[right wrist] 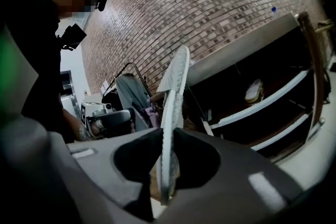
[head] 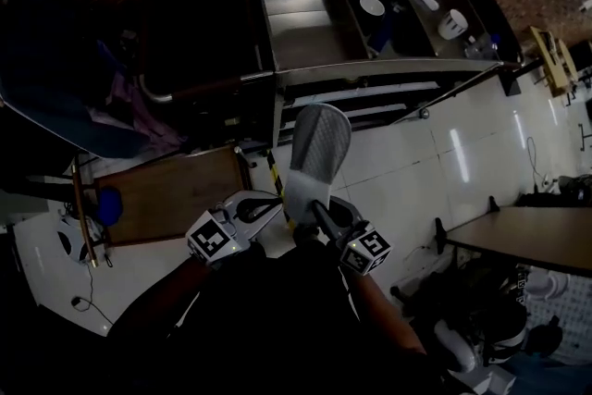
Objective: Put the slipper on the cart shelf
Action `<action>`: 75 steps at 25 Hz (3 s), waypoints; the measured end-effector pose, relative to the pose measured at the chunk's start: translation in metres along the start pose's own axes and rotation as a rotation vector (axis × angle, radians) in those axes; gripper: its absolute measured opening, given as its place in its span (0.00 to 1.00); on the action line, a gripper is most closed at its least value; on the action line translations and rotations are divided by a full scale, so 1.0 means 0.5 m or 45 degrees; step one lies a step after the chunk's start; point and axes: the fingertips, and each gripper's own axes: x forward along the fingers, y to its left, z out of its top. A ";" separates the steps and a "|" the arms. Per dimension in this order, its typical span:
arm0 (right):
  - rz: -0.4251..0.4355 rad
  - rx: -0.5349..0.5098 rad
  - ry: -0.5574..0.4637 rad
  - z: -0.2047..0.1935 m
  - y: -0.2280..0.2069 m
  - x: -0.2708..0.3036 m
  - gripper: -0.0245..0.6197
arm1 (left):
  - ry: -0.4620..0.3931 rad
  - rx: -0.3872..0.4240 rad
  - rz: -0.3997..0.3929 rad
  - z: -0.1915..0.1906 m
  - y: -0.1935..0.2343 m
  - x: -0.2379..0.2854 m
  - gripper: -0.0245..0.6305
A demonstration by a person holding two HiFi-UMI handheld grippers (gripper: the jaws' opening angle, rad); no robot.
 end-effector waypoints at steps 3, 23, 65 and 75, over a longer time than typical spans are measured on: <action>0.093 0.145 0.077 -0.013 -0.059 0.006 0.14 | -0.009 -0.026 0.100 0.026 0.019 0.054 0.04; 0.320 0.583 0.542 -0.057 -0.357 0.141 0.14 | 0.073 -0.066 0.418 0.015 0.088 0.268 0.04; 0.155 0.035 0.228 0.104 -0.533 0.528 0.15 | -0.004 -0.139 0.412 -0.055 0.215 0.281 0.04; -0.024 -0.294 0.244 0.103 -0.573 0.546 0.23 | 0.002 -0.160 0.433 -0.067 0.215 0.276 0.04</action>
